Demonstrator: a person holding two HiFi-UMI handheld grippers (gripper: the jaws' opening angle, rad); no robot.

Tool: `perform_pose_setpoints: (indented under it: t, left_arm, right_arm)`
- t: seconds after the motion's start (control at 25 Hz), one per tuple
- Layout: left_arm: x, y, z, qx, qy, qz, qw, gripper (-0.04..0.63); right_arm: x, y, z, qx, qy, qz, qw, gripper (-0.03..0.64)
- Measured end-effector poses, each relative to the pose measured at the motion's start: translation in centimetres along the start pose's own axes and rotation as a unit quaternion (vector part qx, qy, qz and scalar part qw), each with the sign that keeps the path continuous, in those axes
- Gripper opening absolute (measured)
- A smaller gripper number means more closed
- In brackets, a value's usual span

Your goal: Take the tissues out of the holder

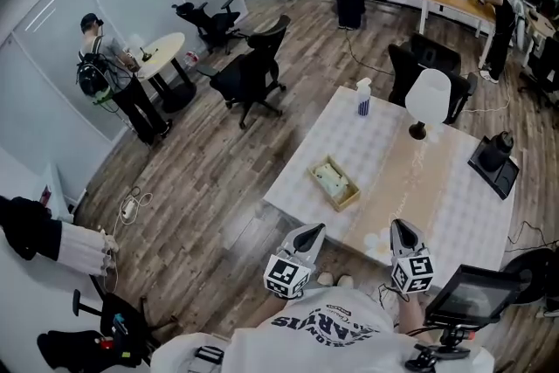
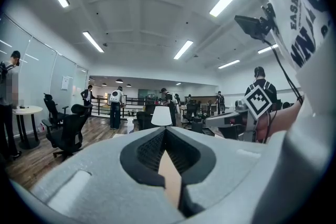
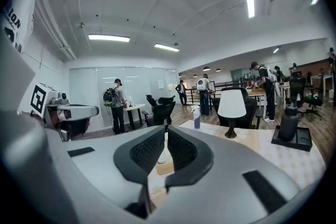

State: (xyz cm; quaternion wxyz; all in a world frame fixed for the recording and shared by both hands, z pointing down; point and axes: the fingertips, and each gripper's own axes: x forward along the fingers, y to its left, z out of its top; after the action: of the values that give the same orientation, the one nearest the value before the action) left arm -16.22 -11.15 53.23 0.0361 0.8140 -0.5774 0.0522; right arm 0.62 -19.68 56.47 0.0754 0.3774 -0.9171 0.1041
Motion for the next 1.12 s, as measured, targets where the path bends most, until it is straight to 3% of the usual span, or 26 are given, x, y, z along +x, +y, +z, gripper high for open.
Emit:
perform_pose_setpoints:
  t: [0.56, 0.76, 0.96, 1.12]
  left_arm:
    - [1.6, 3.3, -0.4, -0.015, 0.002, 0.007, 0.9999, 0.003]
    - [3.1, 3.2, -0.5, -0.005, 0.008, -0.020, 0.9998, 0.003]
    - [5.5, 4.7, -1.3, 0.028, 0.046, -0.009, 0.9985, 0.003]
    - [7.6, 6.2, -3.7, 0.075, 0.118, -0.006, 0.9901, 0.005]
  right_arm:
    - [3.1, 2.0, 0.8, -0.004, 0.004, 0.019, 1.000, 0.011]
    - [2.9, 1.0, 0.7, -0.002, 0.005, 0.003, 1.000, 0.011]
    - [2.9, -0.1, 0.6, 0.003, 0.004, -0.014, 1.000, 0.011]
    - [2.6, -0.7, 0.5, 0.005, 0.002, -0.029, 1.000, 0.011]
